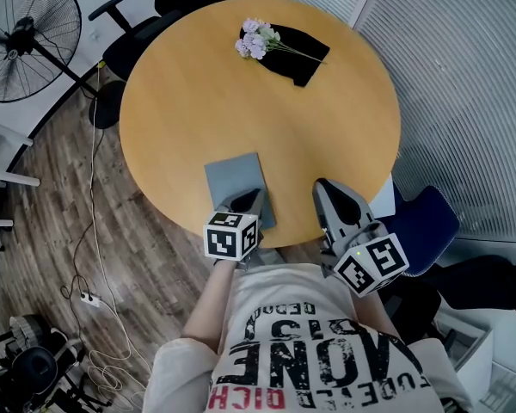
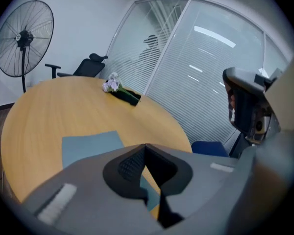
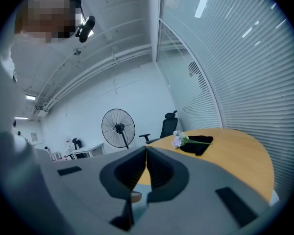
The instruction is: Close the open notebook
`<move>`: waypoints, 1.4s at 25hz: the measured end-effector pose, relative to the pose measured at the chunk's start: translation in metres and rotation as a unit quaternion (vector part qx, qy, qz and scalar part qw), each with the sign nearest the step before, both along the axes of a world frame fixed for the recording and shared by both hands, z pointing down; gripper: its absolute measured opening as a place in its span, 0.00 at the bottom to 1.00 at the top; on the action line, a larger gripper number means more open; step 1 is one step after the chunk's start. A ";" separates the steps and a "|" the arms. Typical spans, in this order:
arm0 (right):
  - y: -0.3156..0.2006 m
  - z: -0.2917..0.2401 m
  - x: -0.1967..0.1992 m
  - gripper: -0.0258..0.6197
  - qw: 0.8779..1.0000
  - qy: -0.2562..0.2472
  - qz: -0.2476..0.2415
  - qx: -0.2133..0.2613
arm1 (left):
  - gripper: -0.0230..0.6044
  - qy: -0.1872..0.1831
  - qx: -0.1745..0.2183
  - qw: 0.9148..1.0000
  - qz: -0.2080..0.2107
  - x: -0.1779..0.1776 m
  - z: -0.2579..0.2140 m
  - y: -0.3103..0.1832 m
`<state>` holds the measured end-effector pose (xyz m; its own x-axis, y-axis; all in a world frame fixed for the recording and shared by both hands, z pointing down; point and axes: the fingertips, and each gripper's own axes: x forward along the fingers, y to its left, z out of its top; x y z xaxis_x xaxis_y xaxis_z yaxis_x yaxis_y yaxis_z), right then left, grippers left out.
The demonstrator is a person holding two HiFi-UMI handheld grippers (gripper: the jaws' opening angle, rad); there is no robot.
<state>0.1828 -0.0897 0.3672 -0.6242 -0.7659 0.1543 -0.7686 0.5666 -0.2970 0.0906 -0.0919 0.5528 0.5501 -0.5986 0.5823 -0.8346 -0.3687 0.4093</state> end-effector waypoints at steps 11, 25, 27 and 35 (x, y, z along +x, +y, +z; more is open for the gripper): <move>-0.006 -0.027 -0.004 0.06 1.000 0.005 -0.013 0.027 | 0.05 0.031 0.149 0.988 -0.025 -0.015 -0.122 -0.036; -0.009 -0.042 -0.025 0.06 0.999 0.013 -0.005 0.042 | 0.05 0.012 0.263 0.964 -0.040 -0.048 -0.204 -0.036; -0.009 -0.043 -0.033 0.06 0.999 0.013 -0.006 0.043 | 0.05 0.003 0.275 0.960 -0.042 -0.058 -0.212 -0.034; -0.006 -0.057 -0.066 0.06 0.998 0.018 -0.004 0.058 | 0.05 0.003 0.304 0.951 -0.063 -0.094 -0.236 -0.023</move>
<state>0.1169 -0.0961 0.3102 -0.6264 -0.7746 0.0876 -0.7728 0.6022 -0.2004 -0.0036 -0.1152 0.3166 0.4535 -0.8851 0.1047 -0.8862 -0.4354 0.1582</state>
